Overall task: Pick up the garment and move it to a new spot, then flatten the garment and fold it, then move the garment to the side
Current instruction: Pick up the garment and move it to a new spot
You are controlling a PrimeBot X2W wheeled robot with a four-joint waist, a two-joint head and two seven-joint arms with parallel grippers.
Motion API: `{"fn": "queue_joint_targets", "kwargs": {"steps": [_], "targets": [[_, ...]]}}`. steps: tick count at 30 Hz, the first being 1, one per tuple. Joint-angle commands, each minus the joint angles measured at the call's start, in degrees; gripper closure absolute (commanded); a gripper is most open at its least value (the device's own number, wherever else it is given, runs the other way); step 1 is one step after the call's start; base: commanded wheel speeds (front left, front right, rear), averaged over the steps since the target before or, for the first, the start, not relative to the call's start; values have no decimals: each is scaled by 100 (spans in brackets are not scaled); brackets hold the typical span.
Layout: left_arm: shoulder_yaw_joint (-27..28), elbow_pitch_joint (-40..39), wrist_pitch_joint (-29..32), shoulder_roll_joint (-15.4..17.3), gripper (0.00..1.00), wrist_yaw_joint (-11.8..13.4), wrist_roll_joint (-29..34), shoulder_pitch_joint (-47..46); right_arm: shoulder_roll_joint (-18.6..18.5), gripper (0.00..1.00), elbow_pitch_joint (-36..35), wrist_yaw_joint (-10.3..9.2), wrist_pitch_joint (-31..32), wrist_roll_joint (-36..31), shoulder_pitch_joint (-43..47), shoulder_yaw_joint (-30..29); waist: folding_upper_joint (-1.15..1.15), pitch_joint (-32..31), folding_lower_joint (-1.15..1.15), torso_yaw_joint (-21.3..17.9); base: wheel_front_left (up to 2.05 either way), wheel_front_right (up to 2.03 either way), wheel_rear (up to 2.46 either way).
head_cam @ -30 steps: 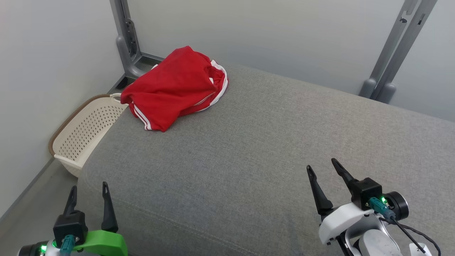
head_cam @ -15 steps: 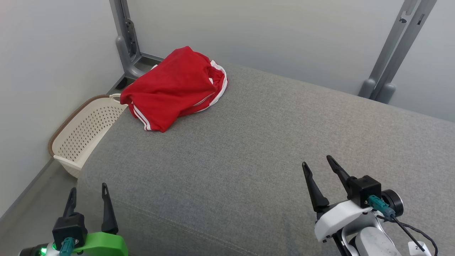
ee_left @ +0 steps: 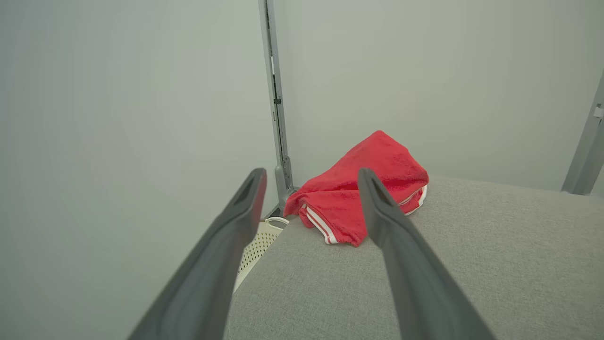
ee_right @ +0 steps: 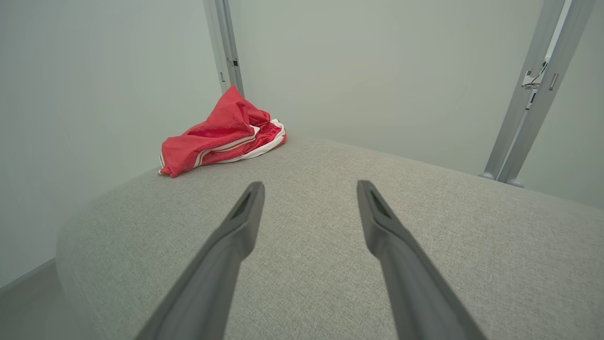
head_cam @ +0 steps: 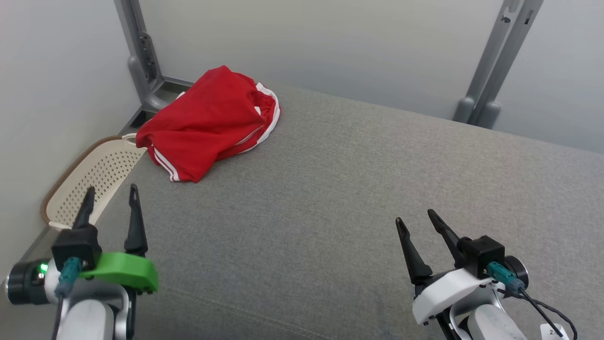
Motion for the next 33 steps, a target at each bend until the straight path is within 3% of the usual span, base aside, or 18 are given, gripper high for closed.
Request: {"fn": "queue_joint_targets", "kwargs": {"steps": [1, 8, 20, 33], "targets": [[21, 72, 24, 88, 0, -55, -17, -216, -30, 0, -17, 0, -19, 45, -51, 22, 0, 89, 0, -183, 0, 0, 0], [142, 498, 87, 377, 0, -244, -138, -1297, -30, 0, -113, 0, 33, -8, -250, 173, 0, 443, 0, -765, 0, 0, 0], [437, 2078, 106, 1023, 0, -637, -471, -3346, -26, 0, -478, 0, 69, -65, -718, 317, 0, 1365, 0, -2032, 0, 0, 0], [619, 4281, 229, 1506, 0, -917, -896, -4297, -25, 0, -870, -1, 15, -68, -1079, 503, 0, 2095, 0, -2868, 0, 0, 0]]}}
